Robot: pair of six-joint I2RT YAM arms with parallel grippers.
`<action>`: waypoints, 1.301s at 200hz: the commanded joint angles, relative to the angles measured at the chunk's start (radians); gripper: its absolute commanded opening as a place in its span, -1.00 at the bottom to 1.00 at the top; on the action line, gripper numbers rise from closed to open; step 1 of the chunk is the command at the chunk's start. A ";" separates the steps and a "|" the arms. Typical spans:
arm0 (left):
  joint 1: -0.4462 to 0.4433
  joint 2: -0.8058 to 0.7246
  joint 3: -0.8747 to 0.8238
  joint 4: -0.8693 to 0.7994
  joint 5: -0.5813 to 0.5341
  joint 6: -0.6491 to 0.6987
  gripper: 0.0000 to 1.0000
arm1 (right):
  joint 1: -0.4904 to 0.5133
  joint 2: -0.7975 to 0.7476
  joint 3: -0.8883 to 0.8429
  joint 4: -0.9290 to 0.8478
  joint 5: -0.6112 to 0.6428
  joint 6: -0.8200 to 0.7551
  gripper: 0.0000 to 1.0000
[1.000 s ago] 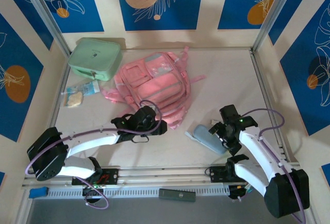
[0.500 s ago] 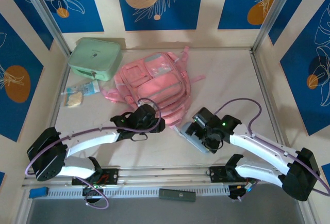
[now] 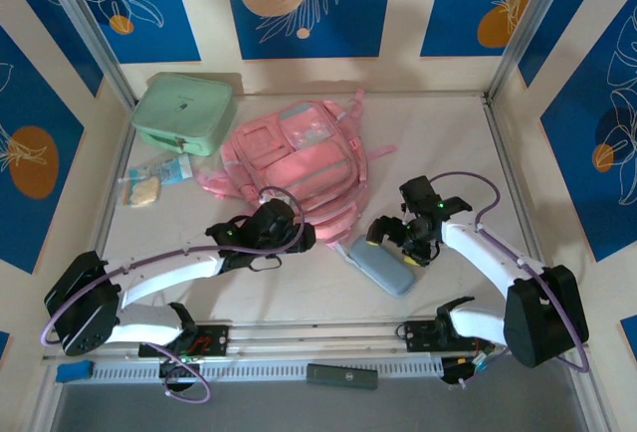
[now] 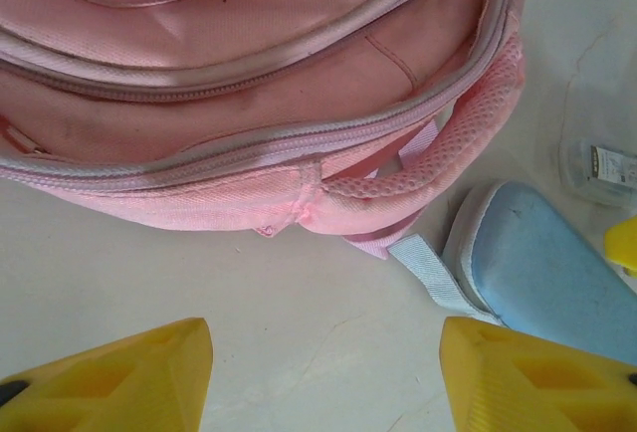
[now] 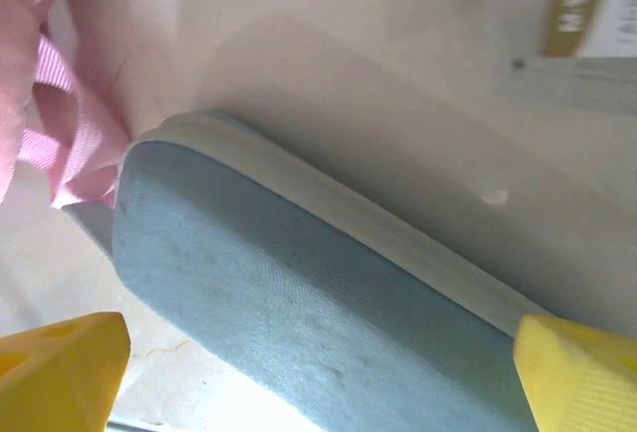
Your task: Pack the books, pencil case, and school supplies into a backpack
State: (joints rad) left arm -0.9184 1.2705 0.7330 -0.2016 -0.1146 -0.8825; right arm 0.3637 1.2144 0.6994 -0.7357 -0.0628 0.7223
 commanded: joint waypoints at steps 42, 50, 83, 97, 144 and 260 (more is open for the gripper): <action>0.024 -0.035 -0.027 -0.050 -0.019 -0.006 0.28 | 0.246 -0.008 -0.023 0.018 -0.001 0.006 0.98; 0.027 -0.042 -0.029 -0.056 -0.023 -0.003 0.28 | 0.290 -0.009 -0.015 -0.011 0.053 0.041 0.98; 0.041 -0.066 -0.047 -0.070 -0.028 -0.006 0.31 | 0.410 0.018 -0.003 -0.059 0.177 0.063 0.98; 0.046 -0.076 -0.049 -0.081 -0.029 -0.004 0.31 | 0.443 0.027 0.008 -0.085 0.203 0.054 0.98; 0.061 -0.073 -0.078 -0.070 -0.014 -0.017 0.34 | 0.582 0.060 0.043 -0.100 0.250 0.058 0.98; 0.080 -0.097 -0.104 -0.067 -0.008 -0.013 0.37 | 0.781 0.283 0.107 -0.093 0.361 0.061 0.98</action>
State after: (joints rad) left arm -0.8528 1.1995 0.6403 -0.2531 -0.1268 -0.8898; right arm 1.1267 1.4605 0.7765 -0.8188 0.2642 0.7666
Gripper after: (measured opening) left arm 0.683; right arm 0.992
